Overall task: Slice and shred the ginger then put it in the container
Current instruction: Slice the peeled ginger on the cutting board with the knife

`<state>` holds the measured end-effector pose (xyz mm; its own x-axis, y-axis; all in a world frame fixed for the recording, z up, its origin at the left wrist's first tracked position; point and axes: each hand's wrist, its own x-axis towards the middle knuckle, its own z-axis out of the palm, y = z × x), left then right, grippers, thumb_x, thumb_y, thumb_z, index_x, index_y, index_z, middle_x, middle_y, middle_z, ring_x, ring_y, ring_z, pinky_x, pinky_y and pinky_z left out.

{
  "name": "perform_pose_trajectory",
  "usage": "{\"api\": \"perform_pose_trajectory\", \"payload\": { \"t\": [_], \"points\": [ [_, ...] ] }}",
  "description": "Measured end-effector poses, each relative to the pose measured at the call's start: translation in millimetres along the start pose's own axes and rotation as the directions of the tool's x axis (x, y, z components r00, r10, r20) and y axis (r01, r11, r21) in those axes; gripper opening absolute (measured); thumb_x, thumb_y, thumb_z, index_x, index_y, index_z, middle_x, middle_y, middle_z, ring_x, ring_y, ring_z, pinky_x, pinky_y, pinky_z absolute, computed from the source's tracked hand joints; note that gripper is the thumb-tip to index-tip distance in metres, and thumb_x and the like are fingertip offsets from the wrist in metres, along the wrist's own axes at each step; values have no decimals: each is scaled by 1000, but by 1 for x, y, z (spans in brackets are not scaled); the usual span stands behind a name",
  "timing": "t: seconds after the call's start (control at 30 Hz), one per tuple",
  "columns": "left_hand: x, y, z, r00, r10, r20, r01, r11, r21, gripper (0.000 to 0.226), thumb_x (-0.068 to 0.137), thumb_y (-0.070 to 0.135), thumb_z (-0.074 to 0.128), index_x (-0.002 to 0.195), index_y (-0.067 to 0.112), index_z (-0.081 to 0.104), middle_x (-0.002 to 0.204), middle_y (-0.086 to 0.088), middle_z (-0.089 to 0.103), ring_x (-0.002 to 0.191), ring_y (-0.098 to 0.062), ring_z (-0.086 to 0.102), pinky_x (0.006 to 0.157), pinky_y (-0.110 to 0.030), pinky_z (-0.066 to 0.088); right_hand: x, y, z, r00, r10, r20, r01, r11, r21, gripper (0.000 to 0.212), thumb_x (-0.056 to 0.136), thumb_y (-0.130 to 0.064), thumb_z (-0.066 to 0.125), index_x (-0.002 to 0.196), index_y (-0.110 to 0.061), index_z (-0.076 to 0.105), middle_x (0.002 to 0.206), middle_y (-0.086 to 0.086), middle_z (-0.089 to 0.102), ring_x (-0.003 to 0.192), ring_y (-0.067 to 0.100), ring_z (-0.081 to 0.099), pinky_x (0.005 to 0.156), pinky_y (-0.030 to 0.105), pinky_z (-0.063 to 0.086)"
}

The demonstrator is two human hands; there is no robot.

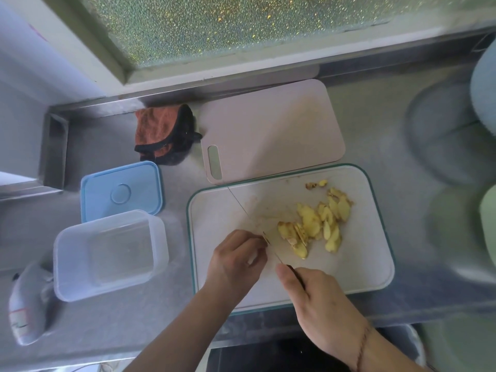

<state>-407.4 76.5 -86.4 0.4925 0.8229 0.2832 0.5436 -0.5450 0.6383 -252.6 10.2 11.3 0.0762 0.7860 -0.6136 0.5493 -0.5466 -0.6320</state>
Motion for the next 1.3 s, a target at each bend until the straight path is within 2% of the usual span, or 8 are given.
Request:
{"api": "perform_pose_trajectory", "payload": {
  "t": [0.13, 0.27, 0.47, 0.63, 0.8, 0.97, 1.13, 1.3],
  "points": [
    [1, 1, 0, 1000, -17, -8, 17, 1000, 2, 20, 67, -7, 89, 77, 5, 76, 79, -4, 69, 69, -16, 64, 62, -25, 57, 1, 3, 3, 1000, -8, 6, 8, 1000, -13, 52, 81, -66, 19, 58, -24, 40, 51, -1, 42, 51, 11, 45, 53, 24, 37],
    [1, 4, 1, 999, -29, -21, 29, 1000, -12, 22, 64, -7, 90, 76, 5, 76, 77, -3, 69, 69, -13, 62, 66, -16, 54, 6, 3, 6, 1000, -19, 4, 19, 1000, -7, 52, 82, -66, 18, 61, -25, 42, 52, -2, 43, 52, 11, 47, 52, 22, 38],
    [-1, 2, 2, 1000, -21, -12, 21, 1000, -22, 19, 67, -5, 90, 77, 5, 78, 78, -3, 71, 69, -16, 66, 59, -29, 58, 14, 3, 13, 1000, -29, -4, 29, 1000, -5, 52, 82, -67, 18, 63, -26, 44, 52, -4, 43, 50, 10, 47, 48, 19, 37],
    [1, 0, 1, 1000, -4, -7, 4, 1000, -4, 18, 66, -5, 89, 75, 6, 77, 76, -2, 71, 68, -15, 65, 59, -27, 58, 16, 7, 17, 999, -34, 9, 34, 999, 20, 55, 79, -69, 16, 60, -25, 41, 51, -4, 40, 49, 9, 42, 50, 20, 34],
    [1, 2, -1, 1000, -11, -4, 11, 1000, -24, 7, 77, 9, 83, 78, 5, 77, 76, -3, 70, 67, -15, 66, 59, -25, 58, 43, 3, 16, 996, -91, -10, 91, 984, 155, 61, 83, -66, 21, 75, -17, 56, 54, -7, 45, 47, 4, 44, 49, 15, 35],
    [-1, -1, 0, 1000, -1, -24, 1, 1000, -3, 13, 83, 12, 73, 71, 5, 73, 72, -3, 64, 63, -12, 59, 53, -26, 54, 45, -1, 30, 990, -137, -26, 139, 984, 107, 52, 89, -63, 24, 69, -25, 52, 52, -7, 45, 45, 4, 45, 46, 15, 33],
    [-2, 1, 1, 999, -26, -33, 26, 1000, -5, 6, 78, 2, 80, 77, 6, 75, 77, -2, 66, 66, -14, 61, 58, -28, 55, 40, 16, 11, 991, -93, -101, 114, 967, 227, 43, 90, -59, 29, 61, -30, 44, 47, -15, 50, 45, 2, 45, 52, 18, 33],
    [-4, 6, -5, 996, -71, -47, 68, 996, -56, 7, 79, 0, 78, 83, 4, 75, 87, -3, 70, 73, -12, 64, 68, -24, 58, 35, 19, 12, 994, -66, -88, 87, 963, 256, 48, 88, -63, 30, 58, -26, 40, 43, -10, 46, 41, 4, 42, 52, 24, 32]
  ]
}}
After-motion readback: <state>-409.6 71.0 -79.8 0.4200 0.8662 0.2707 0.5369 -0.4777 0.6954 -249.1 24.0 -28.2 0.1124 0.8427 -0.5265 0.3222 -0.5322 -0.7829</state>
